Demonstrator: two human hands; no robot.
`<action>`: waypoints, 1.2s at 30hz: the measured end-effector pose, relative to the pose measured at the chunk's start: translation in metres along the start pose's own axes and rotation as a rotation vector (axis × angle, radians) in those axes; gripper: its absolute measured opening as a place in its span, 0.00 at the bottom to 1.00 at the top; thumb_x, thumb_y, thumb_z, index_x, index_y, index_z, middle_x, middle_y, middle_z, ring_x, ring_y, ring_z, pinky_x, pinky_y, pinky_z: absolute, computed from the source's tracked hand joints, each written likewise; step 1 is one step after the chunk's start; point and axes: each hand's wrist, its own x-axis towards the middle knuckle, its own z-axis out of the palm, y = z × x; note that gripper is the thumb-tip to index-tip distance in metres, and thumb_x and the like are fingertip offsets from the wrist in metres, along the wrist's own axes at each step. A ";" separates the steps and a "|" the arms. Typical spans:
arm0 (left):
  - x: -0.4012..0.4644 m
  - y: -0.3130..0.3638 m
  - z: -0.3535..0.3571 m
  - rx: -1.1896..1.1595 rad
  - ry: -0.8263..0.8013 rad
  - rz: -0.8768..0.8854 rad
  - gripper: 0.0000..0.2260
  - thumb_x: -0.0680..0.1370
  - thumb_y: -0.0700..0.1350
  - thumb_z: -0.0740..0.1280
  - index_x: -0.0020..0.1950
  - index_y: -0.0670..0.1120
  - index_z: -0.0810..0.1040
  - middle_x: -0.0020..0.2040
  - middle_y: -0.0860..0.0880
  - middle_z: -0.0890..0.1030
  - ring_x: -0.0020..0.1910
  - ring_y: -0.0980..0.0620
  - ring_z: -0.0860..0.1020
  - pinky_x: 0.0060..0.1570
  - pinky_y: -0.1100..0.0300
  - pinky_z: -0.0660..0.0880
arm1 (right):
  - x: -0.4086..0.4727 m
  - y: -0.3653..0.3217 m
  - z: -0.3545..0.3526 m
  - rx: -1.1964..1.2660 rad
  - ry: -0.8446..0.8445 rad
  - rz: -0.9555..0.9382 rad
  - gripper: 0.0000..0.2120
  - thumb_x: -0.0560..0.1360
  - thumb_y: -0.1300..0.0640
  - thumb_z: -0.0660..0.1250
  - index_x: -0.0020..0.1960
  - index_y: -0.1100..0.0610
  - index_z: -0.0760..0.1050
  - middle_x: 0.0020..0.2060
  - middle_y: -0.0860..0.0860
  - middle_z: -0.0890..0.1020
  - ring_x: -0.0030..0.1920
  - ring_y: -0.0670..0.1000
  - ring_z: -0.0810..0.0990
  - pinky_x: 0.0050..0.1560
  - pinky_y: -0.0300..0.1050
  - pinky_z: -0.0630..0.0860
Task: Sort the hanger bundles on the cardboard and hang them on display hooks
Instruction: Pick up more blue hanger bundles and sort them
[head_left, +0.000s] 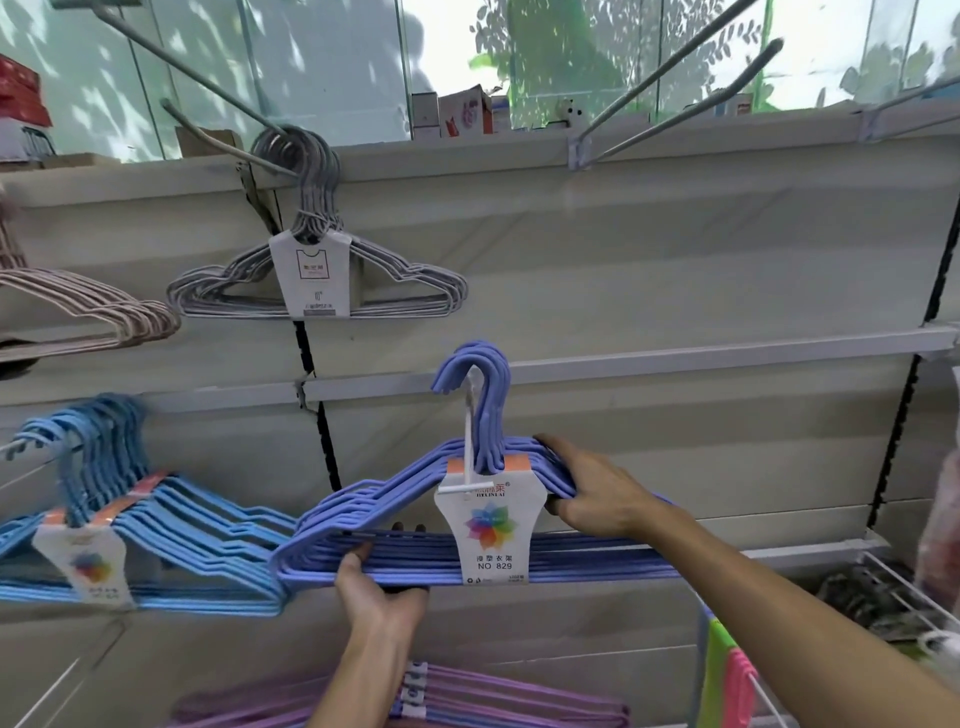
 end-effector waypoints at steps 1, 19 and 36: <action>0.005 0.000 -0.001 -0.003 -0.001 -0.001 0.12 0.76 0.44 0.62 0.58 0.46 0.75 0.51 0.45 0.79 0.48 0.44 0.78 0.56 0.45 0.75 | 0.003 0.001 0.002 -0.002 -0.001 0.002 0.38 0.73 0.51 0.68 0.79 0.47 0.55 0.67 0.50 0.76 0.60 0.54 0.79 0.59 0.51 0.77; 0.054 -0.006 -0.018 0.010 0.089 0.003 0.11 0.78 0.48 0.61 0.57 0.47 0.78 0.49 0.44 0.80 0.49 0.43 0.79 0.50 0.44 0.76 | 0.029 0.022 0.037 -0.052 -0.088 -0.035 0.44 0.72 0.52 0.68 0.80 0.45 0.47 0.75 0.52 0.66 0.71 0.55 0.69 0.68 0.51 0.69; 0.054 0.005 -0.027 0.110 0.111 -0.091 0.09 0.79 0.50 0.66 0.58 0.50 0.78 0.62 0.45 0.78 0.60 0.43 0.77 0.64 0.42 0.72 | 0.000 0.015 0.050 -0.046 0.111 -0.007 0.39 0.75 0.49 0.70 0.80 0.51 0.55 0.76 0.47 0.64 0.74 0.49 0.65 0.73 0.46 0.64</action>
